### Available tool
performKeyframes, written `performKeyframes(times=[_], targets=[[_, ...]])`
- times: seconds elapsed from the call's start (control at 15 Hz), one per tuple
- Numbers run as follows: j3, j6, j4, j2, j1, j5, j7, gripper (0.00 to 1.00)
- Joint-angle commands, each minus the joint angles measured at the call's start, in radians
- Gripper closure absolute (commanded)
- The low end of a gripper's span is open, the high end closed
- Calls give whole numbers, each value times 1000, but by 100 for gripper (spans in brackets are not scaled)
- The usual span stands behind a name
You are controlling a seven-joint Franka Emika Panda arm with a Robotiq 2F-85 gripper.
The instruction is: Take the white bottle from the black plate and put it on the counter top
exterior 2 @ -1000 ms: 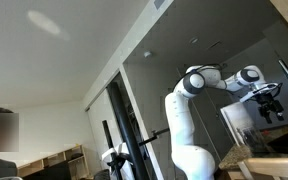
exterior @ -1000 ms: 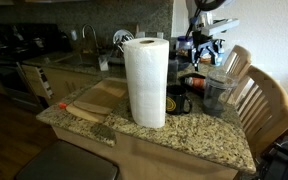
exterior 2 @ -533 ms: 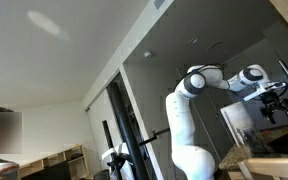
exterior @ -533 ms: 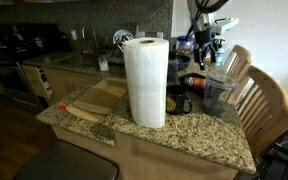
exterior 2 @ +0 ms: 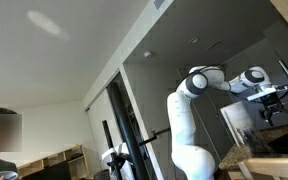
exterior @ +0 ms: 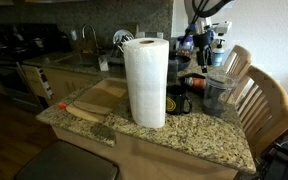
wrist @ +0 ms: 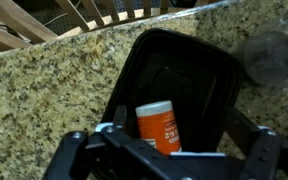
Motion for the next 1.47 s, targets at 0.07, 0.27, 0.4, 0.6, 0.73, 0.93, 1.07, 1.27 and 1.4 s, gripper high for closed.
performKeyframes(times=[0.07, 0.27, 0.4, 0.6, 0.73, 0.93, 1.07, 1.27, 1.4], targets=[[5, -3, 12, 20, -5, -1, -50, 0], [7, -5, 24, 35, -5, 2, -65, 0], [11, -16, 49, 73, -7, 6, -103, 0], [17, -46, 90, 143, -10, 14, -145, 0], [15, -11, 40, 102, -6, 0, -115, 0], [16, -14, 61, 137, -6, -1, -119, 0], [16, -18, 82, 153, -4, 3, -107, 0], [20, -31, 118, 218, -8, 16, -120, 0], [18, -43, 133, 249, -11, 29, -102, 0]])
